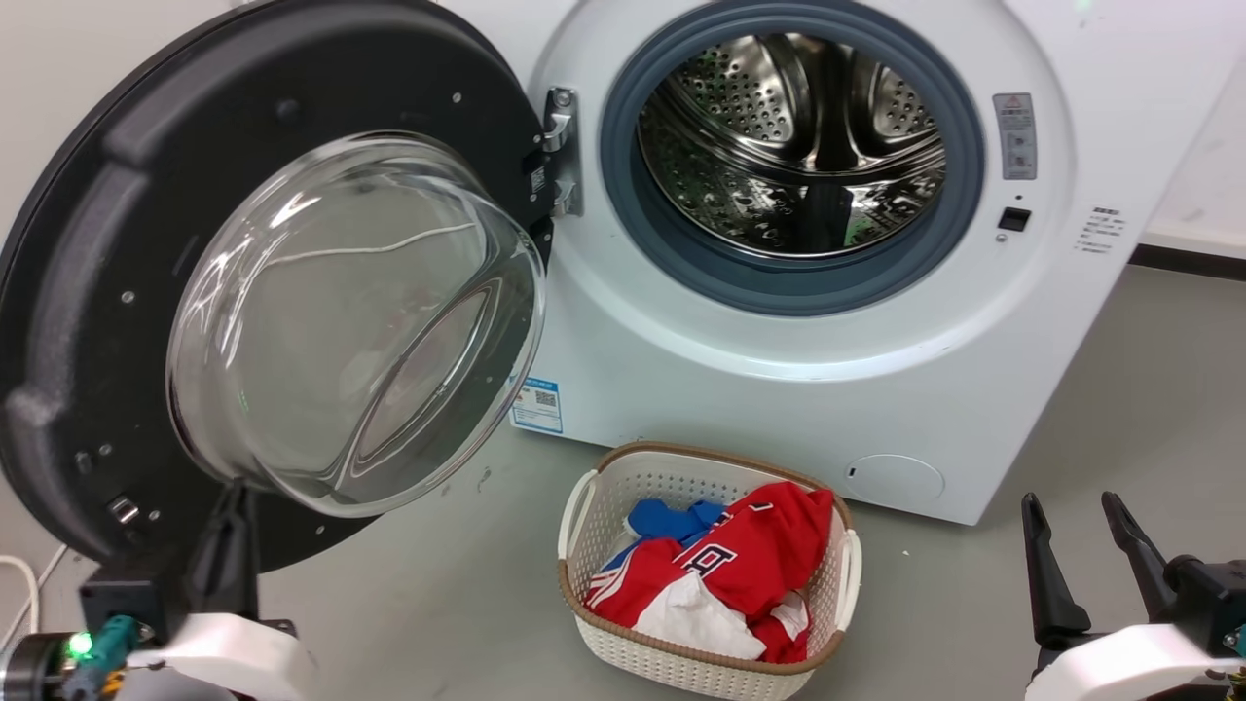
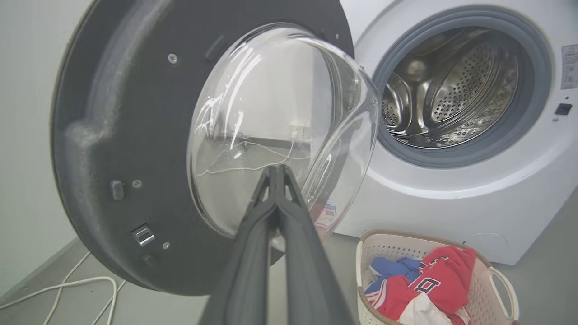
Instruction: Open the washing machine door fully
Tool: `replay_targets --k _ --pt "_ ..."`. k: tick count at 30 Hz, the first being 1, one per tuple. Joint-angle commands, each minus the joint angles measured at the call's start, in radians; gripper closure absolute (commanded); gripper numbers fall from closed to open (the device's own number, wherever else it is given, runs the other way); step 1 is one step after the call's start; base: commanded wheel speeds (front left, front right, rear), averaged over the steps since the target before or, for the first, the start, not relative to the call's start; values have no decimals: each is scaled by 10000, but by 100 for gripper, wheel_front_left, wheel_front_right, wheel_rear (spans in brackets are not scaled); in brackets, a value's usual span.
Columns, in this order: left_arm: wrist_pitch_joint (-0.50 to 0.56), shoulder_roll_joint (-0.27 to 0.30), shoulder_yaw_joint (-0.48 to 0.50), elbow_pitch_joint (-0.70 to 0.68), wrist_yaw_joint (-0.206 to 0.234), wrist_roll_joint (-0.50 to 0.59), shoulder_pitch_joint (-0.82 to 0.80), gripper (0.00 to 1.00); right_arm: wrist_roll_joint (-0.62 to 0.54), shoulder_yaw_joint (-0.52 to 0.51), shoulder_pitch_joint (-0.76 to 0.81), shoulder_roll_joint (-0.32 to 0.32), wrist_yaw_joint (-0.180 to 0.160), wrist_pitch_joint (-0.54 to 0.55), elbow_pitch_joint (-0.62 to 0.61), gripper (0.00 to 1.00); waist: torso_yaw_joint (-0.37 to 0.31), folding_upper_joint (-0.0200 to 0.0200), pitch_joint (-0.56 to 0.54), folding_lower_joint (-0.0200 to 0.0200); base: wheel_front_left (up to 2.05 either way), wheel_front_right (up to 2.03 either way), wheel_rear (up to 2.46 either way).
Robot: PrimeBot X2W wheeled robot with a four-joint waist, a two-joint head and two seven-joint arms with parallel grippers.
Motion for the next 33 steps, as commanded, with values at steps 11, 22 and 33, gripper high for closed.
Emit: replay_targets --k 11,22,33 --pt "380 -385 -1055 -298 -334 164 -356 13 -157 252 73 12 -2 162 11 0 -1273 0 -158 1 0 0 0" --pt "-1 -689 -1263 323 -408 69 -633 0 -320 584 -250 10 -2 203 131 0 -2467 0 53 1 0 0 0" --pt "-392 -858 -1286 866 -425 7 -959 0 -391 613 -590 12 -2 121 220 0 -2883 0 406 1 0 0 0"
